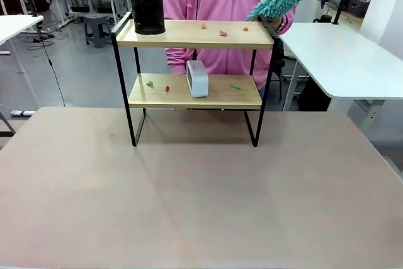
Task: Clean the shelf.
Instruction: Pick up the Duster from the human.
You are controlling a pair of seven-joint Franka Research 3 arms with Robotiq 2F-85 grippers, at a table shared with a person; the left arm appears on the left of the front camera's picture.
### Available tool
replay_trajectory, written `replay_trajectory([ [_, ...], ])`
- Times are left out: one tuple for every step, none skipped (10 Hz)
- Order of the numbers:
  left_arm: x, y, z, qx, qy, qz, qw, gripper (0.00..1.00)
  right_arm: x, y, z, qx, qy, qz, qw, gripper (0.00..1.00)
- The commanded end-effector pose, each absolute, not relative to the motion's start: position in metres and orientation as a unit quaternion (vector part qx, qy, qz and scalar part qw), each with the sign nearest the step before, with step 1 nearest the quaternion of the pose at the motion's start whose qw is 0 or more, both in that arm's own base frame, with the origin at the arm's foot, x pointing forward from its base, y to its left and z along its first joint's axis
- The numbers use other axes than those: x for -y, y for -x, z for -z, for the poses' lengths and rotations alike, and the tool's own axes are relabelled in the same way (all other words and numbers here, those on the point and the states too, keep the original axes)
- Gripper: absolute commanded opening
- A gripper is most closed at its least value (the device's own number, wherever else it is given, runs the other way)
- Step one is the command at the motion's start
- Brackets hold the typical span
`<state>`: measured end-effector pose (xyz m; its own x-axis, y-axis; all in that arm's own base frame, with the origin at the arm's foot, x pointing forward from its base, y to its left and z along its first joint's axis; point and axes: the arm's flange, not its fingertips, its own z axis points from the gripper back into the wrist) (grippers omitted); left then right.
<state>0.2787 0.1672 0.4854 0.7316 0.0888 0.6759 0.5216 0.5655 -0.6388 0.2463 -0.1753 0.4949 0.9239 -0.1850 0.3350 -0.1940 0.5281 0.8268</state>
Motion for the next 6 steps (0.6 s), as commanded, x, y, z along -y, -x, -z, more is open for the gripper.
replay_trajectory([
  [-0.173,-0.2783,-0.4802,0.356,0.451,0.137,0.807,1.0,0.1793,-0.2443,-0.4904,0.211,-0.495,-0.009,0.843,1.0],
  [-0.173,-0.2783,-0.4802,0.356,0.451,0.137,0.807,1.0,0.1793,-0.2443,-0.4904,0.211,-0.495,-0.009,0.843,1.0],
  [-0.173,-0.2783,-0.4802,0.356,0.451,0.137,0.807,1.0,0.1793,-0.2443,-0.4904,0.211,-0.495,-0.009,0.843,1.0],
  [-0.173,-0.2783,-0.4802,0.356,0.451,0.137,0.807,1.0,0.1793,-0.2443,-0.4904,0.211,-0.495,-0.009,0.843,1.0],
  [-0.173,-0.2783,-0.4802,0.356,0.451,0.137,0.807,1.0,0.1793,-0.2443,-0.4904,0.211,-0.495,-0.009,0.843,1.0],
  [-0.173,-0.2783,-0.4802,0.356,0.451,0.137,0.807,1.0,0.1793,-0.2443,-0.4904,0.211,-0.495,-0.009,0.843,1.0],
])
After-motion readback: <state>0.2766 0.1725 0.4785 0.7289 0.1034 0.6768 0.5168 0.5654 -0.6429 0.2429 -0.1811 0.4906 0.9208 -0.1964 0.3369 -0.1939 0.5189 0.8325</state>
